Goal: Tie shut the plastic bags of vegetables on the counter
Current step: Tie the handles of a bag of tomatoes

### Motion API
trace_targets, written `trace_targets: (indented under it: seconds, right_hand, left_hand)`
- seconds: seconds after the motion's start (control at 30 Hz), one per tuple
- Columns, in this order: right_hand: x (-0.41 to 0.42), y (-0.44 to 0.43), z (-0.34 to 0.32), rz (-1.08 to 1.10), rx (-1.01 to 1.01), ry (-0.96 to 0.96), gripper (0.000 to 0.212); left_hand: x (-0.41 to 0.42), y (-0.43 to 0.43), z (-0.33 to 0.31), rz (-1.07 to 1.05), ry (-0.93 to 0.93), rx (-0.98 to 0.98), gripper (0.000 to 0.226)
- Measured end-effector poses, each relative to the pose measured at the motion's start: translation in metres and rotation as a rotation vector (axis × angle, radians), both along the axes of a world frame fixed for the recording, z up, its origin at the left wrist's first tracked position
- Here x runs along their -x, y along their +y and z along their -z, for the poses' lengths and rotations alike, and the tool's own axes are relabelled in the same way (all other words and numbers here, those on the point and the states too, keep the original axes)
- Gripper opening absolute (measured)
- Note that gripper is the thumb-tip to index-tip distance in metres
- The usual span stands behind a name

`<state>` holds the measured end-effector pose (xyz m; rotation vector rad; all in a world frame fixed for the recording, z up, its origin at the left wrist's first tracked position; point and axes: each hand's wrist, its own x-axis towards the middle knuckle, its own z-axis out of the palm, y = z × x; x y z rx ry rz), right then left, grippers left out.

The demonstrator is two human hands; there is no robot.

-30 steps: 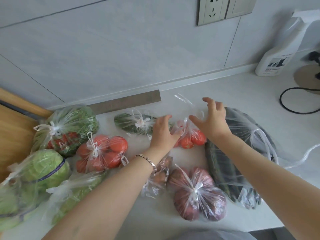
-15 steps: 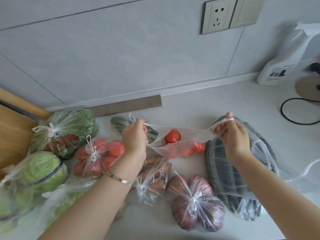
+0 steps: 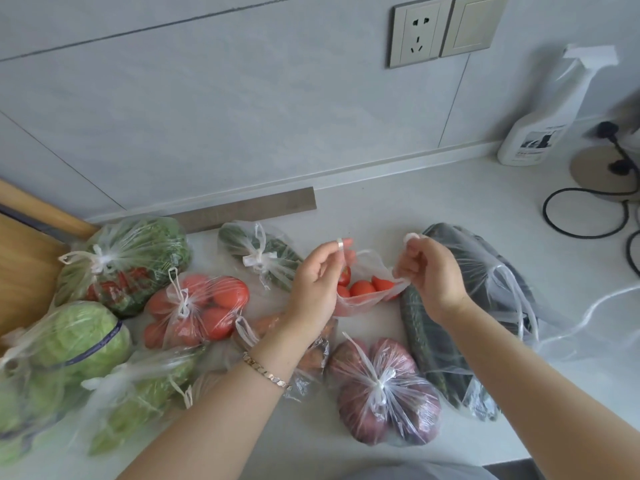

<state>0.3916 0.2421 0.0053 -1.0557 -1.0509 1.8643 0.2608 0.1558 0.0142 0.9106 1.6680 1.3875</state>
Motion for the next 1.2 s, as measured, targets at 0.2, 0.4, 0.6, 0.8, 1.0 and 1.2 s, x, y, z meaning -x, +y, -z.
trace_targets:
  seconds: [0.2, 0.4, 0.6, 0.8, 1.0, 1.2]
  right_hand:
    - [0.005, -0.006, 0.003, -0.014, -0.001, -0.177, 0.026]
    - [0.004, -0.014, 0.009, -0.065, -0.153, -0.335, 0.024]
    - [0.013, -0.025, 0.017, -0.087, -0.180, -0.369, 0.019]
    - [0.009, -0.027, 0.016, -0.245, -0.200, -0.376, 0.017]
    - [0.008, -0.030, 0.018, -0.143, -0.344, -0.523, 0.037]
    - [0.012, -0.016, 0.030, 0.073, -0.375, -0.600, 0.024]
  left_hand:
    - [-0.005, 0.005, 0.018, -0.003, 0.126, 0.039, 0.030]
    - [-0.006, 0.007, 0.022, 0.003, -0.081, 0.141, 0.033]
    - [-0.004, 0.013, 0.024, -0.037, -0.312, 0.238, 0.049]
    - [-0.003, 0.014, 0.019, 0.049, -0.307, 0.261, 0.018]
    - [-0.006, 0.012, 0.025, 0.039, -0.052, 0.229, 0.018]
    - [-0.002, 0.013, 0.034, 0.208, 0.169, 0.240, 0.032]
